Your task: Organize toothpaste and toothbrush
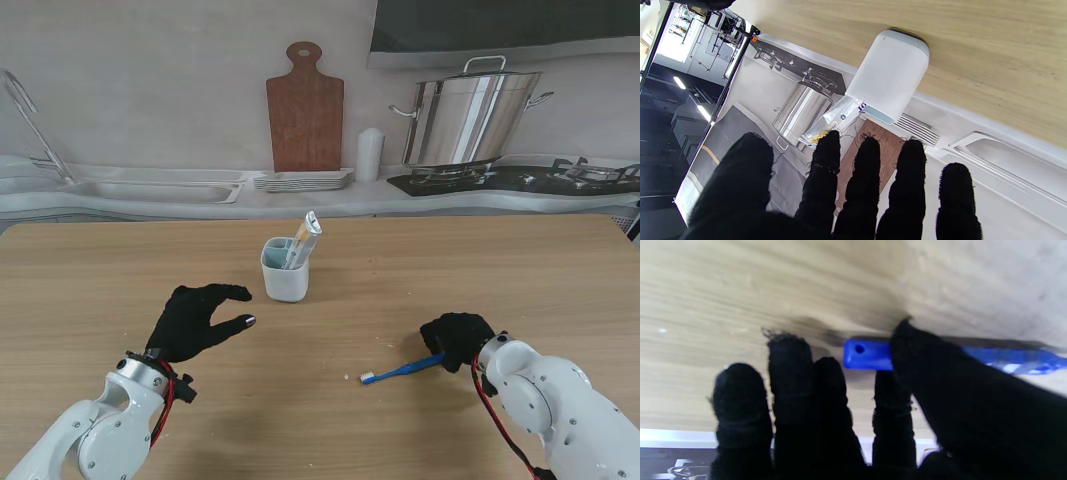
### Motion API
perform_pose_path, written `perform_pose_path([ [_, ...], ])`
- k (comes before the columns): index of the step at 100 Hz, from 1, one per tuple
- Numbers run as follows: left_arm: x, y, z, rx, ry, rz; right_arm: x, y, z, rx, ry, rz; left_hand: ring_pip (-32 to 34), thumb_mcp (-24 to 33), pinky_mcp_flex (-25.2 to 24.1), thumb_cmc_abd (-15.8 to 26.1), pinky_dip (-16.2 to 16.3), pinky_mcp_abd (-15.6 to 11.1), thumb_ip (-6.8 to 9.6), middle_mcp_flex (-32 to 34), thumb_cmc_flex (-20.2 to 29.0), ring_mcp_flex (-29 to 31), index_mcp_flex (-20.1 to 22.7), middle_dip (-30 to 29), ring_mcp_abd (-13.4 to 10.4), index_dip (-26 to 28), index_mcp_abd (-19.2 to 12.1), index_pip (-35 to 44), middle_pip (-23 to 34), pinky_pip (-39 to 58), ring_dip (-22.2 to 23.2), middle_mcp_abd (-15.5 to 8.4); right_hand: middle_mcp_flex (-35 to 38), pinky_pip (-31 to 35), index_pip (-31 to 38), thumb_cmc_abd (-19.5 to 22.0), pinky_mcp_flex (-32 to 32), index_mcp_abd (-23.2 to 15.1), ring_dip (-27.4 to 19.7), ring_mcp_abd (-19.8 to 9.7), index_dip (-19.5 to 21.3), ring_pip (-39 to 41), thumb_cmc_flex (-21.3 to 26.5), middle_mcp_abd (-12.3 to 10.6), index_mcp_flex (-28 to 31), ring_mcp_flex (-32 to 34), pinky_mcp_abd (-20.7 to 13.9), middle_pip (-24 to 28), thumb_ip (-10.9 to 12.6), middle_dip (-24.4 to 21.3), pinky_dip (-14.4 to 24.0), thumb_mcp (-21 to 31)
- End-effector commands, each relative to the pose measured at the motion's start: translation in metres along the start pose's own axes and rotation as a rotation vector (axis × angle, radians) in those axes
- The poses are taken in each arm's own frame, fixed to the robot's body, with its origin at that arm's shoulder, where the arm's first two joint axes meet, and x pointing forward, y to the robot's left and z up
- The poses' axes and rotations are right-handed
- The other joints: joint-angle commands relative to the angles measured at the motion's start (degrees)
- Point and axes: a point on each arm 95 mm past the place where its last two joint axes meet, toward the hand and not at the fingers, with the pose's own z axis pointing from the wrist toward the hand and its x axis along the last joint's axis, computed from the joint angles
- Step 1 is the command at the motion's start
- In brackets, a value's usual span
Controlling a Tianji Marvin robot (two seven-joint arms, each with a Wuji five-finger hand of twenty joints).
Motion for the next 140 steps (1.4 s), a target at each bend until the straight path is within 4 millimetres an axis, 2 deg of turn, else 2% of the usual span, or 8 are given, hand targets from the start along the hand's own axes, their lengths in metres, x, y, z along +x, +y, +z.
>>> perform_pose_path([
  [1, 0.004, 0.000, 0.000, -0.014, 0.006, -0.004, -0.002, -0.028, -0.005, 0.073, -0.018, 0.006, 0.3, -0.5, 0.0, 1.3, 0.6, 0.8, 2.10, 2.1, 0.1, 1.1, 1.2, -1.2, -0.5, 0.2, -1.3, 0.5, 0.3, 0.2, 0.7, -0.8, -1.3, -0.3, -2.8, 0.5, -1.3, 1.5, 0.3, 1.5, -2.0, -0.8, 2.3, 1.9, -1.0, -1.3, 1.2, -0.5, 4.0, -1.0, -0.4, -1.0],
  [16, 0.005, 0.001, 0.002, -0.020, 0.010, -0.006, -0.005, -0.033, -0.006, 0.051, -0.004, -0.001, 0.3, -0.5, 0.1, 1.3, 0.6, 0.9, 2.09, 2.5, 0.1, 1.4, 1.7, -1.2, -0.6, 0.3, -1.5, 0.7, 0.3, 0.2, 0.7, -0.8, -4.7, -1.5, -3.3, 1.6, -4.0, 0.0, 0.3, 1.9, -2.3, -2.5, -0.6, 2.0, -0.1, -4.2, 1.3, -1.2, 4.2, -0.8, -0.3, -1.4],
  [39, 0.005, 0.002, 0.002, -0.024, 0.015, -0.004, -0.002, -0.032, -0.005, 0.017, 0.050, 0.007, 0.3, -0.4, 0.1, 1.3, 0.6, 1.0, 2.04, 2.7, 0.1, 1.6, 1.8, -1.2, -0.6, 0.3, -1.6, 0.7, 0.3, 0.3, 0.8, -0.9, -13.4, -4.0, -4.7, 4.2, -10.4, 2.5, 0.6, 2.5, -0.3, -4.6, -5.1, 3.4, -6.3, -11.7, 0.9, -2.6, 6.6, 1.1, 1.1, -2.6],
  [83, 0.005, 0.003, 0.002, -0.028, 0.016, -0.004, 0.012, -0.032, -0.006, 0.028, 0.116, 0.015, 0.4, -0.3, 0.3, 1.3, 0.6, 1.0, 2.01, 3.1, 0.1, 2.1, 2.2, -1.1, -0.6, 0.4, -1.7, 0.9, 0.3, 0.3, 0.9, -1.0, -12.3, -4.3, -3.3, 3.5, -10.1, 2.4, 0.5, 2.5, -0.9, -4.3, -4.1, 3.7, -4.1, -10.8, 1.3, -2.3, 5.7, 1.1, 1.7, -2.3],
  [97, 0.004, 0.003, 0.001, -0.028, 0.016, -0.004, 0.014, -0.034, -0.004, 0.047, 0.133, 0.011, 0.4, -0.4, 0.4, 1.2, 0.6, 1.1, 1.99, 3.2, 0.1, 2.3, 2.4, -1.1, -0.7, 0.5, -1.8, 1.0, 0.2, 0.3, 0.9, -0.9, -10.8, -4.3, -2.7, 4.3, -9.4, 1.7, 0.4, 2.4, -1.6, -4.1, -3.8, 3.3, 0.1, -9.8, 1.5, -2.3, 5.8, 1.0, 2.0, -2.1],
  [116, 0.004, 0.004, 0.001, -0.032, 0.017, -0.005, 0.013, -0.039, -0.003, 0.078, 0.137, -0.001, 0.5, -0.3, 0.5, 1.3, 0.7, 1.2, 1.98, 3.4, 0.1, 2.5, 2.6, -1.1, -0.7, 0.5, -1.9, 1.1, 0.2, 0.4, 1.0, -1.0, -6.0, -3.2, -1.3, 1.6, -7.0, 5.5, 1.4, 1.8, -2.9, -1.0, -1.9, 2.4, 5.6, -6.1, 1.7, -1.2, 6.2, 1.6, 2.4, 0.5],
  [126, 0.004, 0.004, 0.002, -0.033, 0.018, -0.007, 0.011, -0.039, -0.002, 0.096, 0.148, -0.013, 0.5, -0.3, 0.5, 1.2, 0.7, 1.1, 1.97, 3.3, 0.0, 2.5, 2.6, -1.1, -0.7, 0.5, -1.9, 1.1, 0.2, 0.4, 1.0, -1.0, -4.0, -1.6, -0.2, 0.1, -6.1, 6.7, 2.9, 1.4, -0.6, 1.7, -2.2, 2.6, 6.6, -4.8, 1.5, -0.2, 9.4, 1.4, 3.0, 2.8],
  [140, 0.004, 0.004, 0.002, -0.034, 0.019, -0.007, 0.010, -0.038, 0.000, 0.091, 0.162, -0.039, 0.4, -0.3, 0.5, 1.2, 0.6, 1.2, 1.96, 3.3, 0.1, 2.5, 2.7, -1.1, -0.7, 0.5, -1.9, 1.1, 0.2, 0.3, 1.0, -1.0, -1.7, 2.4, 1.8, 0.8, -4.5, 7.3, 6.2, 0.5, 5.7, 7.8, -4.0, 4.2, 6.6, -2.6, 0.9, 1.4, 24.2, 4.8, 5.6, 2.9],
])
